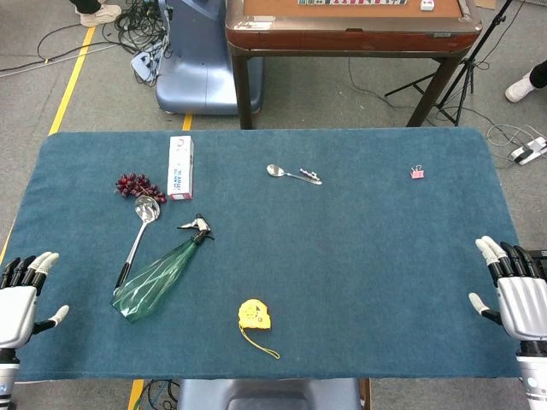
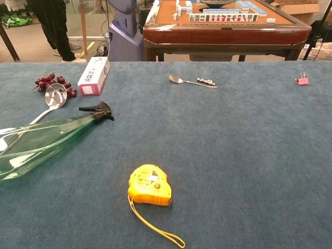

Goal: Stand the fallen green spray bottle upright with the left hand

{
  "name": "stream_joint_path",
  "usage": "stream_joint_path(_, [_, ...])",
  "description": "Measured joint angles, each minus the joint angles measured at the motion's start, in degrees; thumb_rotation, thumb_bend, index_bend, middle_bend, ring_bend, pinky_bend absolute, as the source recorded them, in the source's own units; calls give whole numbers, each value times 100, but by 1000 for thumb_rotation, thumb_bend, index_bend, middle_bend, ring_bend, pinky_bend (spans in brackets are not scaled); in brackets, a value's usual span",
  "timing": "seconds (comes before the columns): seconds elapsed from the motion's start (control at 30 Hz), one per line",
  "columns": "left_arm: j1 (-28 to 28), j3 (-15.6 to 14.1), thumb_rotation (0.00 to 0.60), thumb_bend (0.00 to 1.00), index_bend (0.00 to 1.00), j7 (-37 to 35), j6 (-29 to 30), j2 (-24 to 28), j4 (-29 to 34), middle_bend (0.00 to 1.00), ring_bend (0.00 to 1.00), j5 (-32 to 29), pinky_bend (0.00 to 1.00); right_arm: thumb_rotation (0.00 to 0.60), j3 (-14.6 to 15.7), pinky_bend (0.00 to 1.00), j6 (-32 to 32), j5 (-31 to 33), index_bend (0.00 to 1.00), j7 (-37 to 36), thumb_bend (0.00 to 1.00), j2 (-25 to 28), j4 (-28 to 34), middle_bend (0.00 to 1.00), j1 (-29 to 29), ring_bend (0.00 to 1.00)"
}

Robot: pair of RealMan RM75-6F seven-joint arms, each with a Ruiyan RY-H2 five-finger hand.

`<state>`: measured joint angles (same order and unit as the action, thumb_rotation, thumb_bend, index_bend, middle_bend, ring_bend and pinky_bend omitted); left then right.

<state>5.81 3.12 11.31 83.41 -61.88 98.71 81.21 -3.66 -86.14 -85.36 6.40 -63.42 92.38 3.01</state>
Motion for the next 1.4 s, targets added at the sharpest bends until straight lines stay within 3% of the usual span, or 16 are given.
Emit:
stream_joint_path(0.67, [77, -8, 600, 227, 110, -255, -72, 104, 18, 114, 101, 162, 31, 600, -94, 107, -203, -52, 96, -18, 201, 40, -16, 121, -41, 67])
stream_joint_path(1.4, [652, -121, 600, 227, 109, -994, -666, 296, 378, 114, 100, 974, 31, 600, -166, 107, -243, -32, 96, 58, 204, 118, 95, 121, -20, 67])
